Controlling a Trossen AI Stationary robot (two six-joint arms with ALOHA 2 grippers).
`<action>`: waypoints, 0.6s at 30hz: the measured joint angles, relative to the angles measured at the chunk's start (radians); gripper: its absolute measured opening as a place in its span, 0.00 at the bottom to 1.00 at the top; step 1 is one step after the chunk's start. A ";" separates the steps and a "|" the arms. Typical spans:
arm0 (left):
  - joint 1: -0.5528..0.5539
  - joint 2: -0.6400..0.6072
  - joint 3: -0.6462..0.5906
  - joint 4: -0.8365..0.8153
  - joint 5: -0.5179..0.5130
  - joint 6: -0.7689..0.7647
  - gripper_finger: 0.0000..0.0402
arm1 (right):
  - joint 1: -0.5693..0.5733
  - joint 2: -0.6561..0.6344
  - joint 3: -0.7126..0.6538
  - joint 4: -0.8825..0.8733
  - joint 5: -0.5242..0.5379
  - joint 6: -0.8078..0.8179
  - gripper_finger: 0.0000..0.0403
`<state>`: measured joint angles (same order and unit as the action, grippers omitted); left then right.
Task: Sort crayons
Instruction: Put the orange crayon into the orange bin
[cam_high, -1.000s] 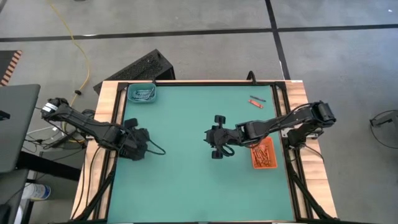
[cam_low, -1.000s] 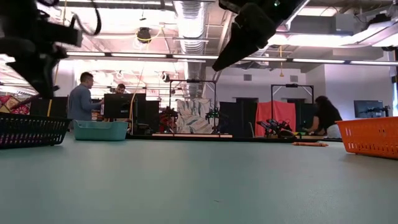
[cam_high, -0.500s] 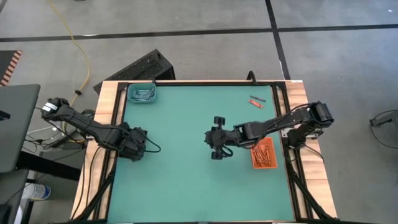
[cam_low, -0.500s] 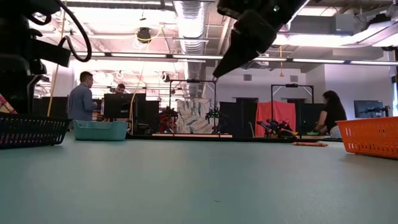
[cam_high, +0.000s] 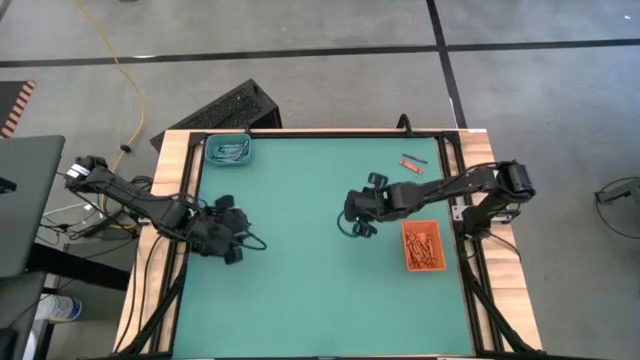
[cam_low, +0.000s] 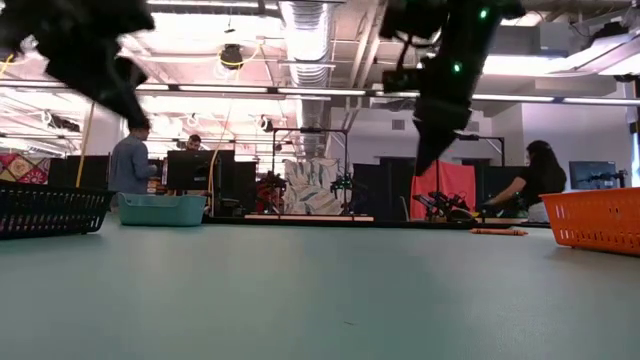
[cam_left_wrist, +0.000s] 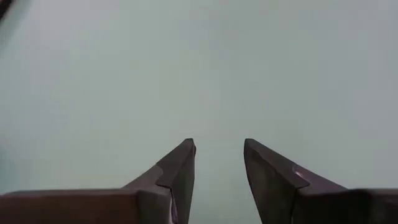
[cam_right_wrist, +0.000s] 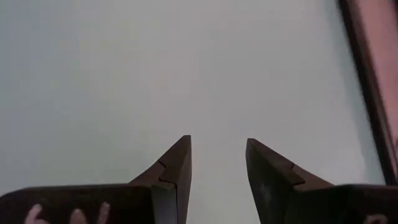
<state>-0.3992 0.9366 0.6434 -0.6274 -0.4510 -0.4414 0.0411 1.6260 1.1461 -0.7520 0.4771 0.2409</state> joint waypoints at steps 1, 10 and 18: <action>-0.005 0.003 -0.002 0.062 0.000 0.049 0.32 | -0.021 0.000 0.000 -0.038 -0.008 0.017 0.36; -0.018 0.099 -0.135 0.566 0.090 0.296 0.32 | -0.299 -0.001 -0.017 -0.258 -0.039 -0.010 0.36; -0.018 0.297 -0.239 0.860 0.189 0.287 0.32 | -0.634 -0.001 -0.043 -0.274 -0.141 -0.217 0.36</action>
<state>-0.4168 1.2336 0.4045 0.2327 -0.2622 -0.1543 -0.5929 1.6249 1.1029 -1.0255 0.3357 0.0236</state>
